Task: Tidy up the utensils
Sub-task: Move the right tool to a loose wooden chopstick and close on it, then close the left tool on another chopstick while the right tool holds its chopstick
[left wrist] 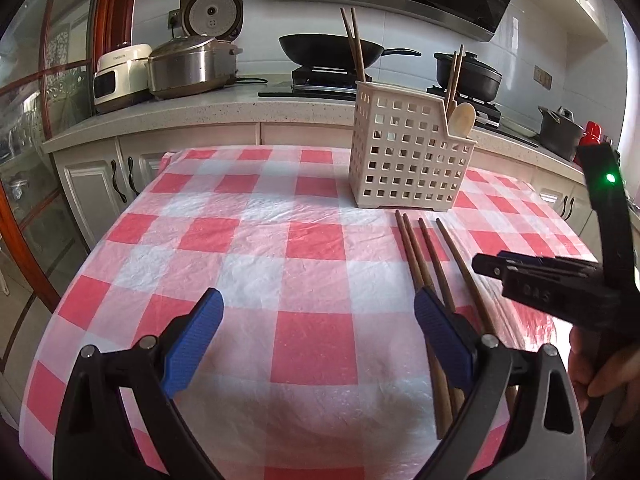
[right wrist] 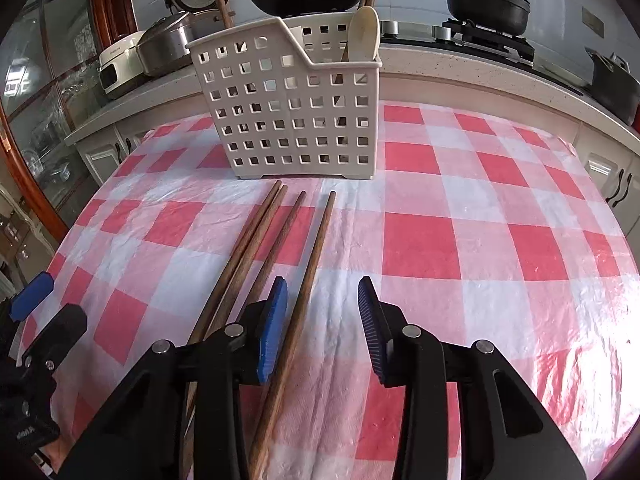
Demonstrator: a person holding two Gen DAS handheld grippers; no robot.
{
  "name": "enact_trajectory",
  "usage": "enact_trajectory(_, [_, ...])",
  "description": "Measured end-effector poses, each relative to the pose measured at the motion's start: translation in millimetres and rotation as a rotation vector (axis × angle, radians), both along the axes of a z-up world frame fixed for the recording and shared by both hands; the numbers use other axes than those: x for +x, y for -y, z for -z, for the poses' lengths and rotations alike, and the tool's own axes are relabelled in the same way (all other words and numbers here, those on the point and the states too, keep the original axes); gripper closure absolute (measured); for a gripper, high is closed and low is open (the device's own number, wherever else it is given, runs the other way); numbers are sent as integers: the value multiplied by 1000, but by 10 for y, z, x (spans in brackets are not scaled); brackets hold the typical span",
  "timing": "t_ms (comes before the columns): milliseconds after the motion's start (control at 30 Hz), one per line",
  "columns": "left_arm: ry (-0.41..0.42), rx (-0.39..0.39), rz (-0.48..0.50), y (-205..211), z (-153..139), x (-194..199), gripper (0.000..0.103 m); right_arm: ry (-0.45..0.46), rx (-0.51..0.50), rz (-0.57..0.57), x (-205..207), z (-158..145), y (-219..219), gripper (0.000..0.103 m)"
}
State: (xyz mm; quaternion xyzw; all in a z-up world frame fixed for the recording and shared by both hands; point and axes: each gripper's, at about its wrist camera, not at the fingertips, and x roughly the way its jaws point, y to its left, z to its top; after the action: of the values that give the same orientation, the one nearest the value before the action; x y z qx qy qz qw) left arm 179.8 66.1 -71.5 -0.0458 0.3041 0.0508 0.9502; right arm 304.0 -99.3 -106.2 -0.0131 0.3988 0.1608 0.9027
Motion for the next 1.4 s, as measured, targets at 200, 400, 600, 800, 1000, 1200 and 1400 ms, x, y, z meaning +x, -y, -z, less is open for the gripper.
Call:
enact_trajectory(200, [10,3,-18,-80,-11,-12,10,-31,-20,23,219,42,-95,73])
enact_trajectory(400, [-4,-7,-20,-111,15,32,10,-32,-89,24,317,112,-256,81])
enact_trajectory(600, [-23,-9,-19,-110,45,65,10,-22,-121,16,386,116,-297,94])
enact_trajectory(800, [-67,1,-5,-54,98,186,10,-27,-66,22,304,124,-116,96])
enact_trajectory(1000, [-147,6,79,101,168,603,18,-35,-19,39,252,102,111,96])
enact_trajectory(1200, [-202,-8,123,247,221,1044,32,-31,11,38,196,99,243,96])
enact_trajectory(1400, [-228,5,135,433,254,1373,40,-30,27,16,160,103,296,96])
